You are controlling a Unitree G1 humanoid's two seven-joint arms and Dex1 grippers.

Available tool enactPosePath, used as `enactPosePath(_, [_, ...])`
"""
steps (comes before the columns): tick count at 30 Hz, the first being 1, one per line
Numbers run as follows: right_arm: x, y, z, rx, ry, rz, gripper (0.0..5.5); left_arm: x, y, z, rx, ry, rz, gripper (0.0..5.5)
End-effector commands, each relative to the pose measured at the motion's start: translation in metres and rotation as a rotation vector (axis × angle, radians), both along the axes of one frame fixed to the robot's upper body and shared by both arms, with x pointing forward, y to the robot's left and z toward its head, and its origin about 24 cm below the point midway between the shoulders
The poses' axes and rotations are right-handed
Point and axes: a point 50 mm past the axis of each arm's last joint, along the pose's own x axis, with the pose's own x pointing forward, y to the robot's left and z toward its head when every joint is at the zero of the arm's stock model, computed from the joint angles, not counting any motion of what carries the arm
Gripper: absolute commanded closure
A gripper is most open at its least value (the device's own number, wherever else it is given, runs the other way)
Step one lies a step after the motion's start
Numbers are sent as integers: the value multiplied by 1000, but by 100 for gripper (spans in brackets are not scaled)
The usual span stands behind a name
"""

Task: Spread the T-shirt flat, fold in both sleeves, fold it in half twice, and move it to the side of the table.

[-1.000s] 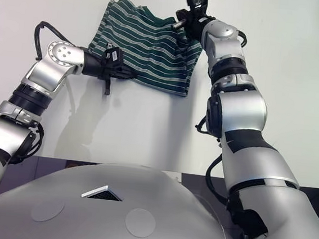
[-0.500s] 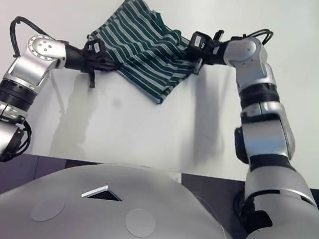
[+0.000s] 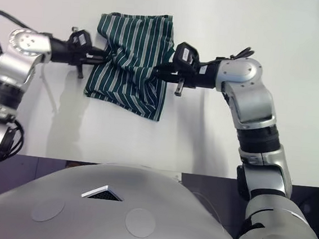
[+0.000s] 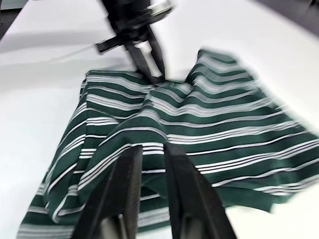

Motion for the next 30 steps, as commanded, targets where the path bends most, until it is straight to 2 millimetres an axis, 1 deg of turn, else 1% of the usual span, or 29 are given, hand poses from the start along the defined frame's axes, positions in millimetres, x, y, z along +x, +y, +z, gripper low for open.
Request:
enactPosePath(1, [-37,-23,-8,-223,-135,123,397,-17,29,19,149,-132,-6,401])
enactPosePath(2, [-44,-25,-13,-255,-167,160,393,-22,32,17,180,-148,-26,401])
enactPosePath(6, [-56,-16,-40,-309,-356,282,393,-39,28,-14,288,-173,-183,401])
enactPosePath(7, [-59,-12,-45,-298,-368,296,393,-44,26,-22,303,-177,-219,401])
enactPosePath(10, [-65,0,-56,-267,-402,322,393,-54,19,-38,313,-203,-315,401])
enactPosePath(13, [-64,12,-62,-252,-452,341,393,-59,5,-41,273,-238,-388,401])
enactPosePath(16, [-61,17,-69,-263,-467,360,393,-61,-2,-38,254,-278,-462,401])
enactPosePath(17, [-60,17,-73,-272,-456,362,393,-62,-4,-37,250,-287,-490,401])
enactPosePath(20, [-59,13,-79,-287,-401,362,455,-65,-11,-34,241,-309,-576,401])
enactPosePath(21, [-59,11,-80,-283,-368,351,463,-65,-13,-36,252,-315,-606,415])
enactPosePath(23, [-58,8,-80,-261,-304,321,503,-65,-17,-41,274,-319,-653,449])
enactPosePath(25, [-57,5,-78,-239,-244,303,533,-64,-17,-43,278,-298,-657,476])
enactPosePath(26, [-58,4,-75,-221,-204,295,546,-65,-16,-42,264,-270,-642,497])
enactPosePath(28, [-64,2,-66,-171,-98,291,548,-68,-17,-38,211,-187,-587,531])
enactPosePath(30, [-71,0,-53,-102,36,280,548,-78,-20,-21,109,-27,-516,550])
